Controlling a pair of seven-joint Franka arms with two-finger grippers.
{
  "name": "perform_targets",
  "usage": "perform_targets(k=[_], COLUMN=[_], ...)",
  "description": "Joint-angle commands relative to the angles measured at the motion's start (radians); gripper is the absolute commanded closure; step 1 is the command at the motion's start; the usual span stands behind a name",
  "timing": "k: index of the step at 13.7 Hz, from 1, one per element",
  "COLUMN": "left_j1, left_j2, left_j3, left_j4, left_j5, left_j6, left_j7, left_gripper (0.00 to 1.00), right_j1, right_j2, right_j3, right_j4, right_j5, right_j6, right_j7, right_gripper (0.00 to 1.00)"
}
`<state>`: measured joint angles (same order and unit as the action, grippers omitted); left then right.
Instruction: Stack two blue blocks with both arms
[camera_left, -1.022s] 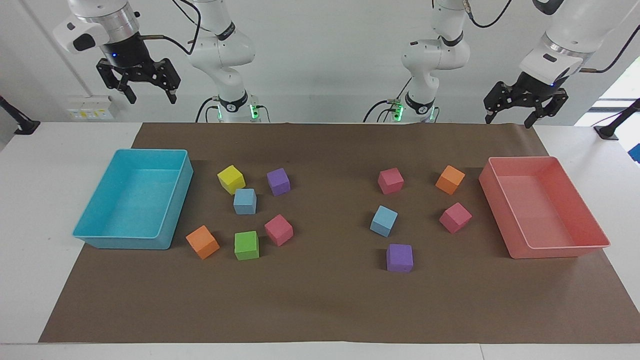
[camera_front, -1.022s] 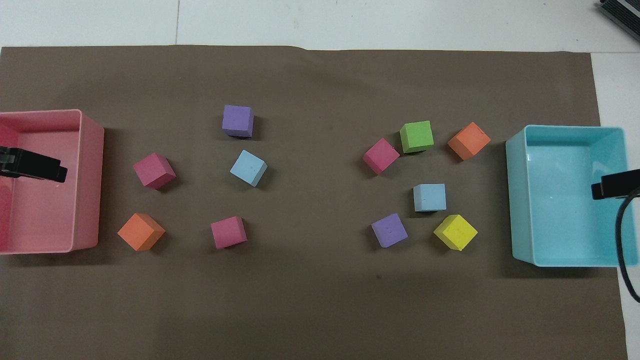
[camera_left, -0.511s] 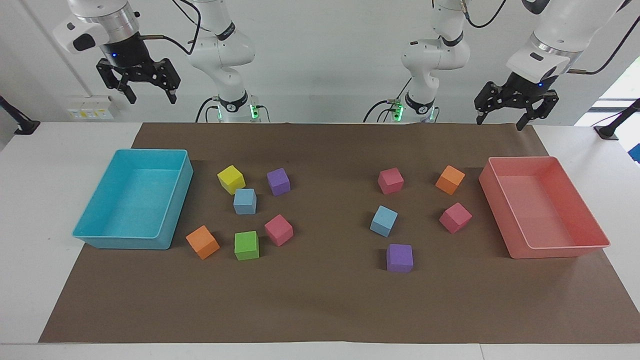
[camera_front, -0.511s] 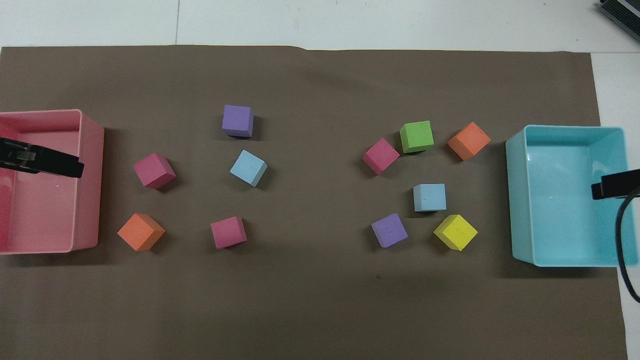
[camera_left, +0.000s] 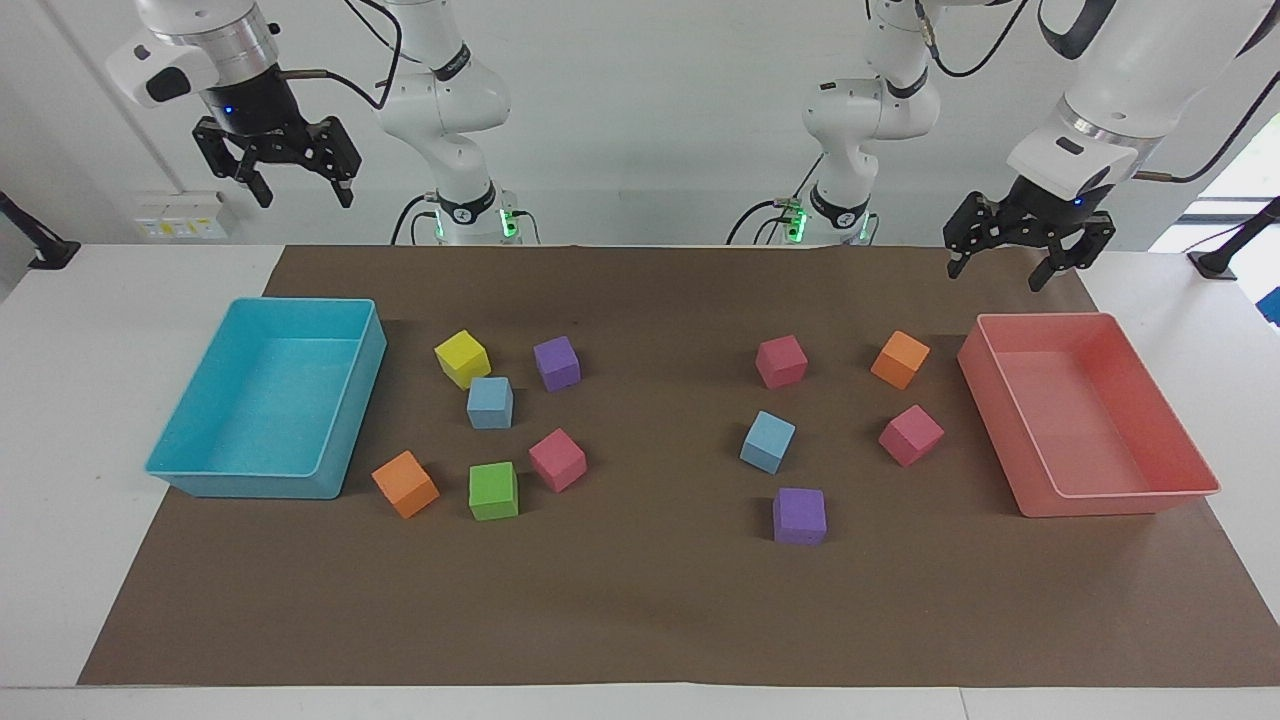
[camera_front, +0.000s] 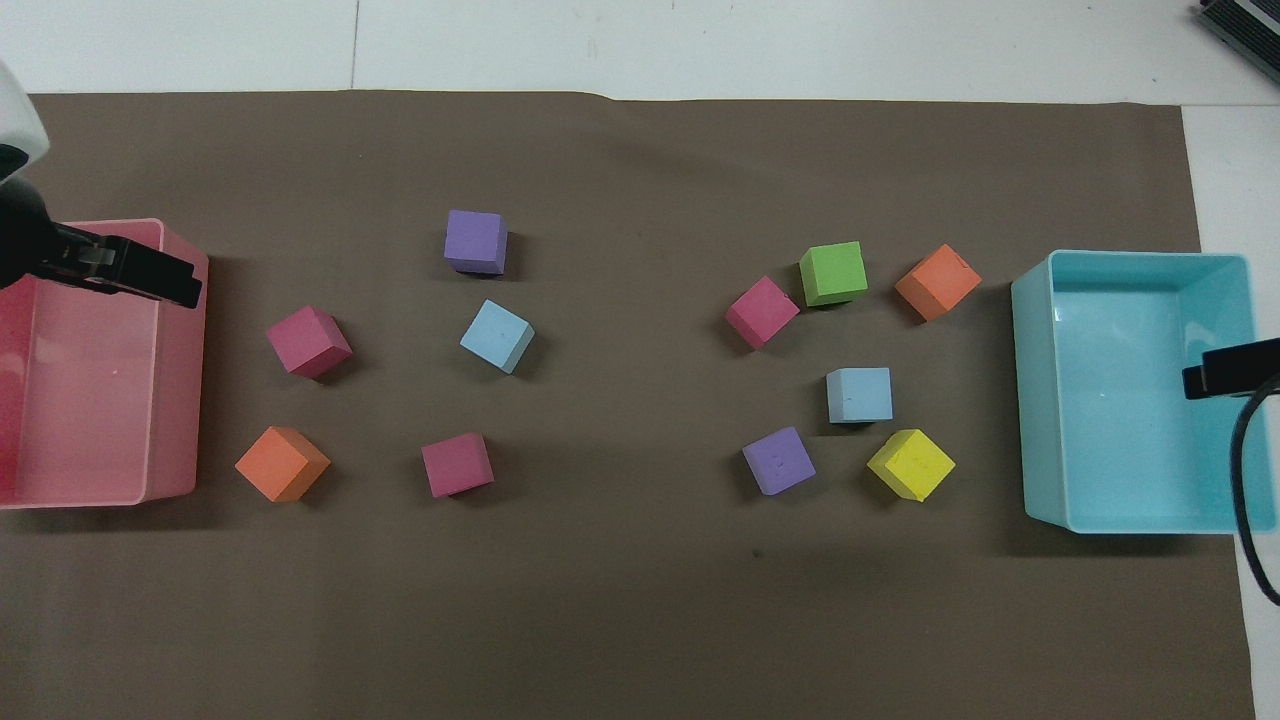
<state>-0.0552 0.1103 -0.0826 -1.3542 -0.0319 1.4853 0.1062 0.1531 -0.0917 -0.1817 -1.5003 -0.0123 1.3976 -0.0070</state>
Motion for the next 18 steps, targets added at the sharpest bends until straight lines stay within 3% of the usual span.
perform_targets(k=[1, 5, 9, 18], left_j1=[-0.020, -0.012, -0.006, -0.003], left_j2=[0.000, -0.026, -0.118, -0.129], left_j3=[0.009, 0.010, 0.017, 0.020], left_j4=[0.032, 0.013, -0.088, -0.091], left_j5=[0.017, 0.017, 0.017, 0.013], left_j6=[-0.026, -0.069, -0.085, -0.102], left_j7=[-0.036, -0.053, -0.054, -0.051], left_gripper=[0.00, 0.00, 0.00, 0.00], right_j1=[-0.012, -0.012, -0.012, -0.012], right_j2=[-0.020, -0.020, -0.020, -0.020], right_j3=[0.005, 0.005, 0.007, 0.007], right_j4=[-0.021, -0.021, -0.021, -0.021], right_j5=[0.017, 0.017, 0.017, 0.017], right_j6=[-0.002, -0.002, -0.002, -0.002], right_j7=[-0.022, -0.022, -0.022, -0.022], right_gripper=[0.00, 0.00, 0.00, 0.00])
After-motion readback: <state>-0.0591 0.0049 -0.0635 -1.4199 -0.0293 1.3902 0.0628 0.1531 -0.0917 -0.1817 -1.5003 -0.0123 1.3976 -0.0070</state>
